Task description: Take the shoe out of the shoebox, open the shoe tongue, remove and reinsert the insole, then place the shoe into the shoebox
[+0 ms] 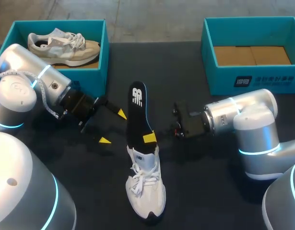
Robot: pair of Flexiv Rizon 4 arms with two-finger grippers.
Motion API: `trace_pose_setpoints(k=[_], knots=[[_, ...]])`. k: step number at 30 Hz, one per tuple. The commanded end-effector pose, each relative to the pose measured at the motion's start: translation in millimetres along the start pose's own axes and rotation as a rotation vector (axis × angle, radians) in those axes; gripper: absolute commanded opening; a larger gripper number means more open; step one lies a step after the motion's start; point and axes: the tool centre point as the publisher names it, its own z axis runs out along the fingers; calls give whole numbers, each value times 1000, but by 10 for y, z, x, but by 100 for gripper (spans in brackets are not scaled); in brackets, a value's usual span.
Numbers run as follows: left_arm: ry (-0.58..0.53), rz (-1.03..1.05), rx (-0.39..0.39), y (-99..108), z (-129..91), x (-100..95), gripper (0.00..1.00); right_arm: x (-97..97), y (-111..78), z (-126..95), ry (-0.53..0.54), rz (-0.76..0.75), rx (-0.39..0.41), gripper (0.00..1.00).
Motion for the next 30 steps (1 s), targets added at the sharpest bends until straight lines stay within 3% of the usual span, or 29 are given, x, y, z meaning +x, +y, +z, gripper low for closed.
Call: trace_pose_setpoints(k=[1, 30], knots=[[2, 1, -1, 2, -3, 0, 100, 66, 30, 10, -40, 15, 12, 27], [2, 1, -1, 2, -3, 0, 100, 65, 145, 59, -158, 24, -15, 33]])
